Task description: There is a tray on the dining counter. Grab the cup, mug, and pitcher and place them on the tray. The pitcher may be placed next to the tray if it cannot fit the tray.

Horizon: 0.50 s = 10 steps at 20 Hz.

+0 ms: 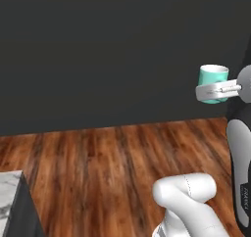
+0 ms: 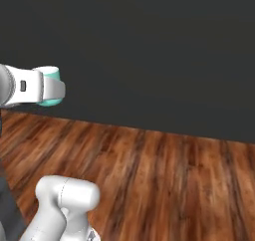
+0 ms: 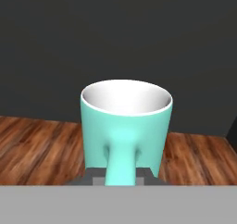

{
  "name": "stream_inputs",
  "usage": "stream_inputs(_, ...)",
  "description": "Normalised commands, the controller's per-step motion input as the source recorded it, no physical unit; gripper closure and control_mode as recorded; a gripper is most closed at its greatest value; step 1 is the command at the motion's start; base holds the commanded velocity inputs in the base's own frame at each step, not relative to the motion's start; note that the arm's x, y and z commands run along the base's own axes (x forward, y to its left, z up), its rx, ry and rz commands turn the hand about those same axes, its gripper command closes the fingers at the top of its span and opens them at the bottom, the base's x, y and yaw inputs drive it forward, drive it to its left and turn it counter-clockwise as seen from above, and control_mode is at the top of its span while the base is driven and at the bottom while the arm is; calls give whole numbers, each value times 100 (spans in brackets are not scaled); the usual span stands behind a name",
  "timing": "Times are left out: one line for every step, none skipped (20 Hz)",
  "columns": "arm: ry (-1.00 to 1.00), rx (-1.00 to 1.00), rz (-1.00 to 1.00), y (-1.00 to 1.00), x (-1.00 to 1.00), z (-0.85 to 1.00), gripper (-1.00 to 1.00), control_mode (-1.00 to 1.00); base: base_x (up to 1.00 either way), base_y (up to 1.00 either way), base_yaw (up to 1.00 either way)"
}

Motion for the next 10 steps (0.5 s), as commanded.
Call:
stream_inputs(0,0,0,0,0,0,100,100,100,-26,19)
stream_inputs(0,0,0,0,0,0,100,100,100,-30,19)
stream_inputs(0,0,0,0,0,0,100,100,100,-35,21)
stream_inputs(0,0,0,0,0,0,100,100,100,-39,22)
stream_inputs(0,0,0,0,0,0,100,100,100,-41,23)
stream_inputs(0,0,0,0,0,0,100,100,100,-42,23)
stream_inputs(0,0,0,0,0,0,100,100,100,-43,23)
stream_inputs(0,0,0,0,0,0,100,100,100,-42,23)
stream_inputs(0,0,0,0,0,0,100,100,100,-44,24)
stream_inputs(0,0,0,0,0,0,100,100,100,-45,24)
